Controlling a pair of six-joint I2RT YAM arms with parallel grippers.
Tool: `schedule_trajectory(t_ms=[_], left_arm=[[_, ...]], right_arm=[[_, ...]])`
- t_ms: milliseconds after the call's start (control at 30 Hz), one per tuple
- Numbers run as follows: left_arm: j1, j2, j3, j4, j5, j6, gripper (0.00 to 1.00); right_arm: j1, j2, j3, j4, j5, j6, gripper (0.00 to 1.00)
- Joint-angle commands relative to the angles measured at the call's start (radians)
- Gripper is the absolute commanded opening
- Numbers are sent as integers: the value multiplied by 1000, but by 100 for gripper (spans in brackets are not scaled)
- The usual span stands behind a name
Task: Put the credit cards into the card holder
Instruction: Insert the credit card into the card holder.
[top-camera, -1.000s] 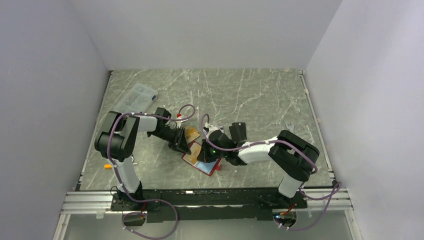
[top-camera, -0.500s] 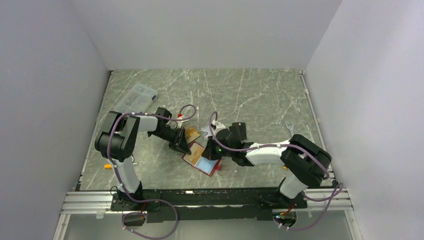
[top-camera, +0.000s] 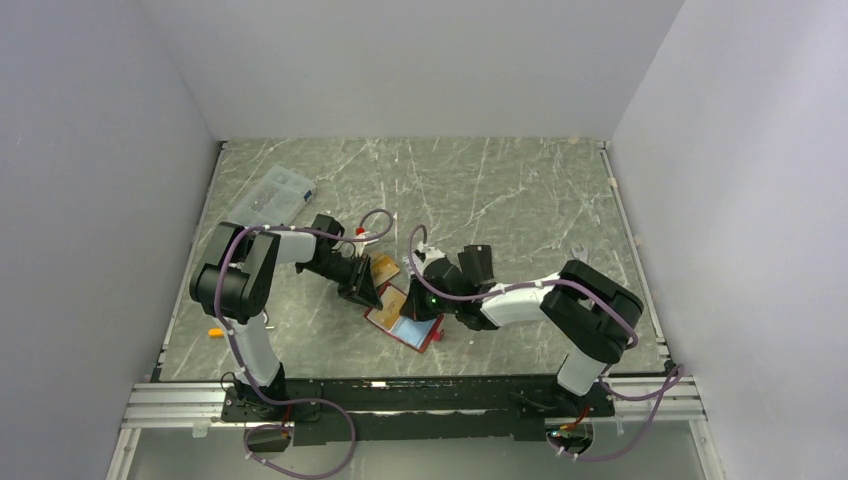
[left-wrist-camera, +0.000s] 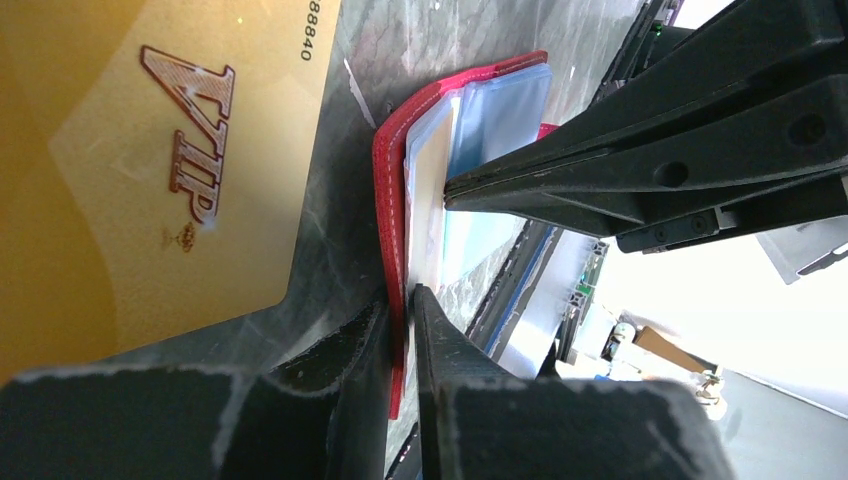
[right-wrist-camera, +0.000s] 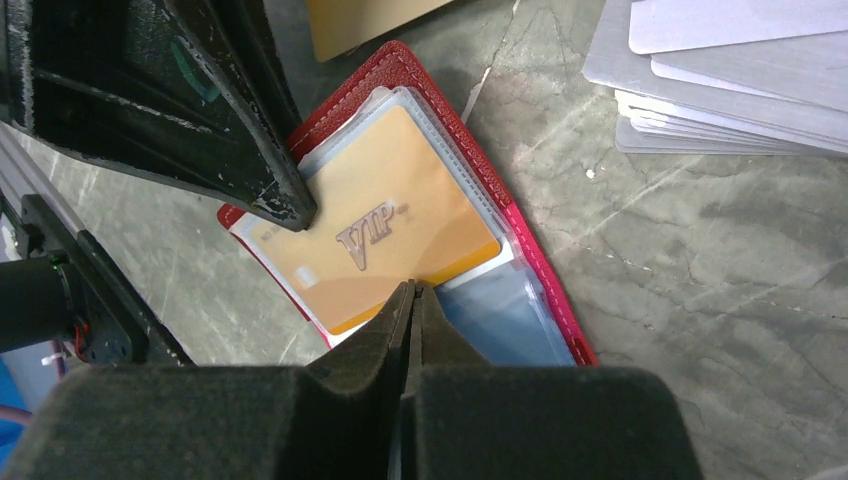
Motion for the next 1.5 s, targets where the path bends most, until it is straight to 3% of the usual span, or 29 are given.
schedule_trajectory(t_ms=[0,267,600,900,1100,1267,1467], left_arm=[[-5,-22,25,-11,-10,21,17],[-5,-23,27,-12,-3,18,18],[-28,-17,30,-14,-3,23,29],[-48,-27,56,-62,-18,74,29],[-43,-100,62,-124,-33,117,30],[-27,-157,80,-190,-40,156,32],[6,-218,152,-281,-64,203,33]], right_arm=[[8,-31,-46,11,17,-1,0],[18,-13,-14,-17,18,-28,0],[37,57,32,45,15,-22,0],[39,-13,-25,64,9,1,0],[40,-109,-120,29,-10,0,22],[22,-199,-108,-2,-22,-27,42],[-78,-293,-30,-53,-93,-68,51]])
